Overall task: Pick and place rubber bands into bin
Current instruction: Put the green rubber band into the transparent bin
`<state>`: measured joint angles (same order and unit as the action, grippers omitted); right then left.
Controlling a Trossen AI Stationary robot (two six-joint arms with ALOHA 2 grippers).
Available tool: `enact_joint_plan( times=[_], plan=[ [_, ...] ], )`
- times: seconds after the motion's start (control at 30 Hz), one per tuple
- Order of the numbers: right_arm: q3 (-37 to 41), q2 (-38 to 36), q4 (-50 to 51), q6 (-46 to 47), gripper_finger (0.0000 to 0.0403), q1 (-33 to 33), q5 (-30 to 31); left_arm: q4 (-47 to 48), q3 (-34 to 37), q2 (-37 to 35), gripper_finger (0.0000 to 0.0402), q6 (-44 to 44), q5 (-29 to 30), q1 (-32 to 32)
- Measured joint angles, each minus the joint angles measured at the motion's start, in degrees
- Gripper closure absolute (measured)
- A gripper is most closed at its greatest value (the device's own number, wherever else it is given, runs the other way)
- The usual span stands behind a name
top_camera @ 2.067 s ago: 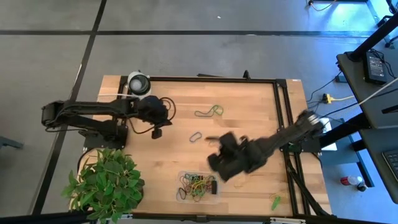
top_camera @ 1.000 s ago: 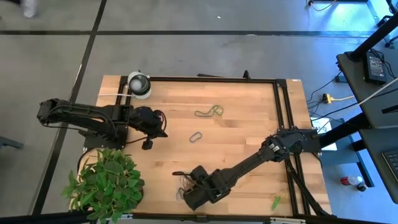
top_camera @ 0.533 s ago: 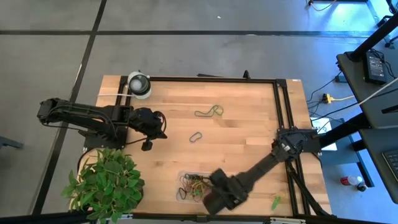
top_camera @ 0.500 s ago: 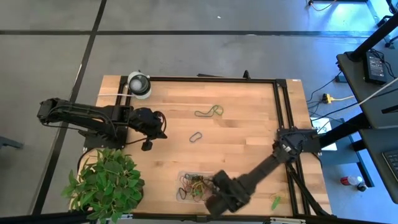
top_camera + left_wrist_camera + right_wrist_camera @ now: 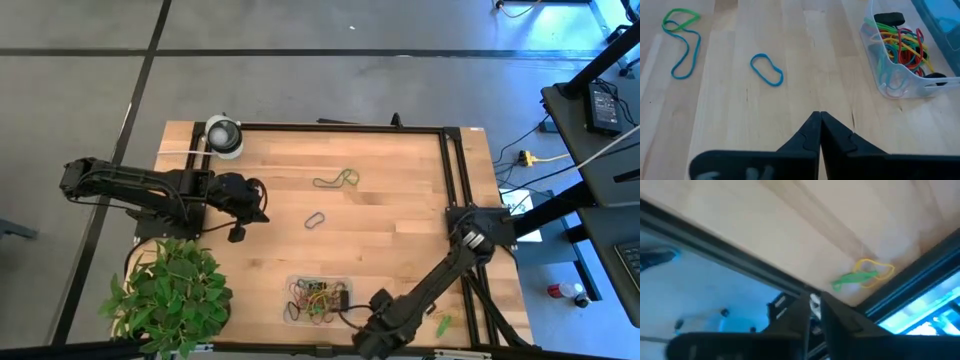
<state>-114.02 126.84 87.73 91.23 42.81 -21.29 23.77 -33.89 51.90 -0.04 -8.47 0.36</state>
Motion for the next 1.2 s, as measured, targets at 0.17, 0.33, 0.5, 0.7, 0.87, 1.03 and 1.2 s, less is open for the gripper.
enact_joint_plan(
  times=[0.17, 0.33, 0.5, 0.7, 0.87, 1.03, 1.2],
  plan=[
    [17.9, -9.7, -12.5, -0.7, 0.0396, 0.0, -1.4, -0.7, 0.0, 0.0, 0.0400, -0.7, 0.4, 0.0],
    [35.8, -19.5, -28.2, 3.7, 0.0377, 0.0, -4.0, -2.7, 0.0, 0.0, 0.0400, -0.8, 0.5, 0.0],
    [49.3, -25.6, -41.5, 11.6, 0.0350, 0.7, -8.5, -3.3, 0.0, 0.0, 0.0400, -1.3, 0.5, 0.0],
    [56.3, -26.9, -48.2, 16.8, 0.0290, 3.0, -15.5, -3.0, 0.0, 0.0, 0.0400, -2.4, 1.5, 0.0],
    [59.3, -26.9, -52.6, 18.5, 0.0236, 5.0, -15.9, -3.0, 0.0, 0.0, 0.0400, -2.4, 4.4, 0.0],
    [63.2, -26.7, -65.6, 25.7, 0.0208, 6.9, -15.9, -3.0, 0.0, 0.0, 0.0400, -2.4, 4.5, 0.0],
    [65.9, -26.4, -69.1, 34.0, 0.0210, 9.5, -13.8, -3.0, 0.0, 0.0, 0.0400, -2.4, 4.6, 0.0]
  ],
)
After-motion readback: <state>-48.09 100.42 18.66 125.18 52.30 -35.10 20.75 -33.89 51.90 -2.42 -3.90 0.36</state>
